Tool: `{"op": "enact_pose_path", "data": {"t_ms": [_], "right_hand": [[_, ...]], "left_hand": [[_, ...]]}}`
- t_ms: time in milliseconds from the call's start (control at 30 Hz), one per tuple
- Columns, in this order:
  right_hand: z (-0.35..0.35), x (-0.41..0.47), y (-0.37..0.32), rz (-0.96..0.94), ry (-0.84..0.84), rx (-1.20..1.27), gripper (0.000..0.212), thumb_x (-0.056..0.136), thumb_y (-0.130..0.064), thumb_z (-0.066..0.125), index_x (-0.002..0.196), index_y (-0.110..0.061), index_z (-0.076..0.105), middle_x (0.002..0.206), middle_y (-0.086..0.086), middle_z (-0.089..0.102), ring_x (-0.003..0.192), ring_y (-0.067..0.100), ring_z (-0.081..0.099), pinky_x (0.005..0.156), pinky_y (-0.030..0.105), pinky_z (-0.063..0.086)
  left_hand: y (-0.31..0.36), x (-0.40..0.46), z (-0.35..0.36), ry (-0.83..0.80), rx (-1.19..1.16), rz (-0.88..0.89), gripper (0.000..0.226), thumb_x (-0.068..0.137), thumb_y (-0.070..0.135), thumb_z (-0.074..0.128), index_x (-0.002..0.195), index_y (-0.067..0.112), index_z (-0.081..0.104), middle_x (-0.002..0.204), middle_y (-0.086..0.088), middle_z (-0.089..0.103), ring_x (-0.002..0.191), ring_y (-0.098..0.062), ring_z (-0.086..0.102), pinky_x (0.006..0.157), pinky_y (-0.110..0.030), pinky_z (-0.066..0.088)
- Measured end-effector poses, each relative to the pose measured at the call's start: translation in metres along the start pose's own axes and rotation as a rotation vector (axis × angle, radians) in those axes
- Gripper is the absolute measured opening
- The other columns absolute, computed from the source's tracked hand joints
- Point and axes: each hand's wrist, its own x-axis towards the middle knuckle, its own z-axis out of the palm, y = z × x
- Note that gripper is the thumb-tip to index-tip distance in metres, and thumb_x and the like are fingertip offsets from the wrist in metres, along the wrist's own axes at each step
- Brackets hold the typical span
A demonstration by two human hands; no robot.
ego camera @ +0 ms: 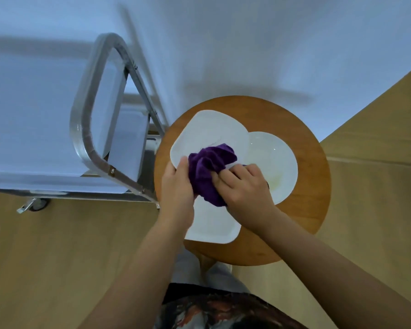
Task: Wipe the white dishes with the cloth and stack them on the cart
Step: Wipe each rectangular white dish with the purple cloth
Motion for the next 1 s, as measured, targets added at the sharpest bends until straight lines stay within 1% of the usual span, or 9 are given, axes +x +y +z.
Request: {"op": "enact_pose_path", "data": {"t_ms": [167,300,400,533,667,767,833,900,1000], "right_hand": [[-0.006,-0.006,-0.006,-0.095,0.005,-0.021,0.024,0.079,-0.015,0.072,0.101,-0.007,0.07,0.084,0.008,0.069,0.074,0.023,0.064,0.066,0.031,0.052],[-0.016,-0.013,0.0,-0.173,0.051,-0.038,0.021,0.087,-0.017,0.06,0.104,-0.009,0.069,0.093,0.008,0.071,0.081,0.024,0.066,0.071,0.031,0.054],[-0.024,-0.024,0.02,-0.214,0.033,-0.025,0.029,0.082,-0.018,0.067,0.11,-0.01,0.065,0.102,0.009,0.07,0.09,0.026,0.067,0.077,0.033,0.053],[-0.039,-0.039,0.053,-0.172,-0.274,-0.041,0.061,0.06,-0.013,0.086,0.118,-0.009,0.065,0.117,0.014,0.065,0.107,0.032,0.063,0.087,0.042,0.051],[-0.049,-0.041,0.06,0.486,-0.446,0.388,0.07,0.09,-0.009,0.058,0.148,-0.023,0.021,0.147,0.003,0.04,0.13,0.025,0.043,0.1,0.034,0.042],[-0.059,-0.023,0.04,1.235,-0.009,0.97,0.058,0.096,-0.01,0.046,0.146,-0.03,0.025,0.134,-0.001,0.048,0.095,0.008,0.054,0.072,0.021,0.045],[-0.063,-0.011,0.02,1.379,0.119,1.162,0.058,0.093,-0.011,0.048,0.142,-0.034,0.028,0.118,-0.005,0.052,0.086,0.009,0.055,0.064,0.02,0.045],[-0.067,0.001,-0.014,1.201,0.055,1.254,0.065,0.09,-0.015,0.053,0.143,-0.037,0.022,0.11,-0.01,0.05,0.089,0.007,0.06,0.064,0.015,0.049],[-0.061,0.005,-0.058,0.687,-0.149,0.904,0.077,0.082,-0.036,0.054,0.144,-0.035,0.009,0.147,-0.002,0.027,0.131,0.007,0.034,0.104,0.026,0.037]], "left_hand": [[0.003,-0.001,-0.005,0.069,-0.026,0.118,0.025,0.102,0.025,0.04,0.08,0.022,0.052,0.082,0.001,0.056,0.087,-0.02,0.055,0.084,-0.041,0.048],[0.013,-0.003,-0.025,-0.105,0.114,0.091,0.018,0.1,0.03,0.042,0.092,0.026,0.057,0.08,0.0,0.067,0.07,-0.011,0.067,0.055,-0.025,0.053],[0.026,-0.001,-0.051,-0.261,0.276,0.135,0.02,0.099,0.035,0.043,0.105,0.026,0.06,0.09,-0.001,0.073,0.077,-0.018,0.071,0.054,-0.026,0.054],[0.042,0.001,-0.079,-0.313,0.453,0.145,0.026,0.1,0.033,0.041,0.104,0.02,0.063,0.08,-0.001,0.073,0.067,-0.016,0.07,0.049,-0.028,0.053],[0.042,0.0,-0.088,-0.239,0.521,0.173,0.026,0.101,0.033,0.04,0.101,0.024,0.065,0.082,-0.001,0.072,0.071,-0.017,0.068,0.051,-0.025,0.05],[0.032,-0.003,-0.082,-0.205,0.559,0.201,0.026,0.101,0.033,0.039,0.096,0.025,0.064,0.09,-0.005,0.07,0.081,-0.022,0.067,0.059,-0.029,0.051],[0.027,-0.008,-0.073,-0.218,0.57,0.197,0.029,0.101,0.035,0.038,0.095,0.023,0.064,0.092,-0.008,0.069,0.083,-0.022,0.066,0.064,-0.031,0.054],[0.024,-0.013,-0.063,-0.263,0.609,0.227,0.033,0.1,0.039,0.037,0.094,0.022,0.065,0.089,-0.007,0.069,0.079,-0.018,0.066,0.062,-0.026,0.053],[0.026,-0.027,-0.049,-0.429,0.569,0.232,0.038,0.1,0.035,0.039,0.082,0.03,0.073,0.081,0.001,0.072,0.076,-0.01,0.067,0.064,-0.021,0.052]]}}
